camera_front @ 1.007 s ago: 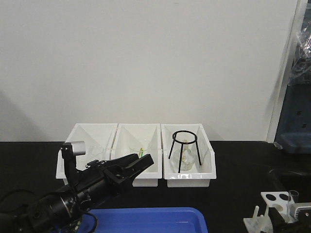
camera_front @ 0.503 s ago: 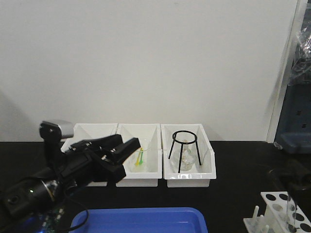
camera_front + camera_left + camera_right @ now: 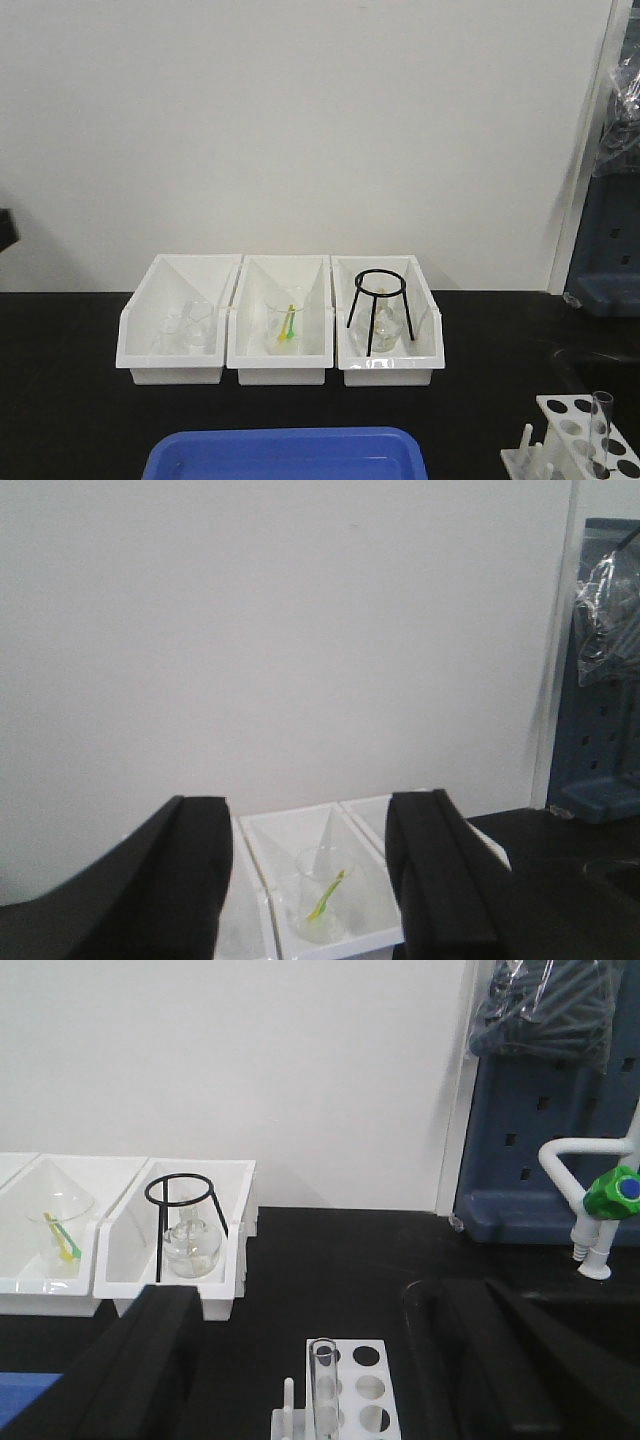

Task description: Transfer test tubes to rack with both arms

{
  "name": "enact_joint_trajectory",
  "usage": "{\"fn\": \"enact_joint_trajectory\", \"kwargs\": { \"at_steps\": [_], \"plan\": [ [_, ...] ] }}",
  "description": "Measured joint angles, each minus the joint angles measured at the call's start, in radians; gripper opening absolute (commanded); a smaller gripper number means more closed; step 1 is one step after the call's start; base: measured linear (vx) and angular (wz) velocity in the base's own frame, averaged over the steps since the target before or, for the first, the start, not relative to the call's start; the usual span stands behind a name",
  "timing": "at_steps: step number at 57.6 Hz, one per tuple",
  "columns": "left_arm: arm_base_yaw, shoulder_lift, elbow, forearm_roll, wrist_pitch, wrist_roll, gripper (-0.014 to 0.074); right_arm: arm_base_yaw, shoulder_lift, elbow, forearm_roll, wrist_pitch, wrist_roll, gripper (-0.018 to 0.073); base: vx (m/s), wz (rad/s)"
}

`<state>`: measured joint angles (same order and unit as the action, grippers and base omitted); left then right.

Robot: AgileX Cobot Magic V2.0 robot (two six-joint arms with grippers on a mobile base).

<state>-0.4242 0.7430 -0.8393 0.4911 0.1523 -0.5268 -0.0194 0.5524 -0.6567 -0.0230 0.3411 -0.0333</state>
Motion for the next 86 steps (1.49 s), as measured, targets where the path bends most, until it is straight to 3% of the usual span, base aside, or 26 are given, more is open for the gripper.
{"fn": "enact_joint_trajectory", "kwargs": {
  "at_steps": [16,45,50,57,67,78,86],
  "plan": [
    [0.0,-0.181,0.127,-0.005,0.075,0.0,0.0472,0.0,-0.019,0.0,0.0,0.008,0.0,0.0547,0.0,0.0],
    [0.0,-0.191,0.138,-0.005,0.079,0.002,0.0468,0.0,-0.019,0.0,0.0,0.009,0.0,0.0547,0.0,0.0],
    [0.0,-0.191,0.139,0.0,0.079,0.003,0.0426,0.0,-0.019,0.0,0.0,0.009,0.0,0.0547,0.0,0.0],
    [0.01,-0.212,0.159,-0.016,0.09,0.062,0.0267,0.0,-0.019,0.0,0.0,0.009,0.0,0.0547,0.0,0.0],
    [0.141,-0.329,0.274,-0.197,0.088,0.218,0.0,0.0,-0.019,0.0,0.0,0.01,0.0,0.0547,0.0,0.0],
    [0.309,-0.481,0.455,-0.374,0.061,0.334,-0.0006,0.0,-0.019,0.0,0.0,0.01,0.0,0.0547,0.0,0.0],
    [0.375,-0.581,0.593,-0.426,0.027,0.359,-0.0005,0.0,-0.019,0.0,0.0,0.01,0.0,0.0547,0.0,0.0]
  ]
}}
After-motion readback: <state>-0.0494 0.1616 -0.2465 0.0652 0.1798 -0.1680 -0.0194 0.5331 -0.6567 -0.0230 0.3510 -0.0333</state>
